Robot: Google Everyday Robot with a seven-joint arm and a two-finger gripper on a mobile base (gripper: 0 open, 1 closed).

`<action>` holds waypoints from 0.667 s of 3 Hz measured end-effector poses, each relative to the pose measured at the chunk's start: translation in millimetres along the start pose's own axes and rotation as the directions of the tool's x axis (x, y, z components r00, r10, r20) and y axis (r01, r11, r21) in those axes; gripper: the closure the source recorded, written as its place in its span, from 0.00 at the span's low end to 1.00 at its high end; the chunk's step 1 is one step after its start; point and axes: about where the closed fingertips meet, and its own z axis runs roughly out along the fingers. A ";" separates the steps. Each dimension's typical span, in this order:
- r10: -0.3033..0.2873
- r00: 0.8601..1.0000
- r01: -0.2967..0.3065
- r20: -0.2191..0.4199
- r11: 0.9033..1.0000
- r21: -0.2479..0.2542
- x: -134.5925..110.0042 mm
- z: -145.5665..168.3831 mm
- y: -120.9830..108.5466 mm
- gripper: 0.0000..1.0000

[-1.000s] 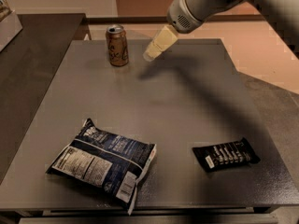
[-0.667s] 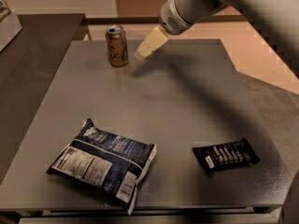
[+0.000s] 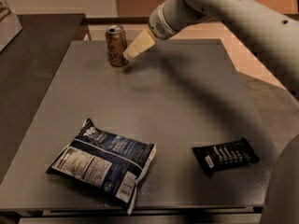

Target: Move orange can near blue chip bag

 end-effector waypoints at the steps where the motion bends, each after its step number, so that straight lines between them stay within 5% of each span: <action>1: 0.009 1.000 -0.008 0.030 0.999 -0.041 -10.1 18.9 8.5 0.00; 2: -0.006 0.999 0.010 0.045 0.996 -0.088 -21.5 33.9 24.9 0.00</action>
Offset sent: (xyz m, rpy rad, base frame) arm -0.0041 0.0729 -0.0111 0.0743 0.0376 0.1340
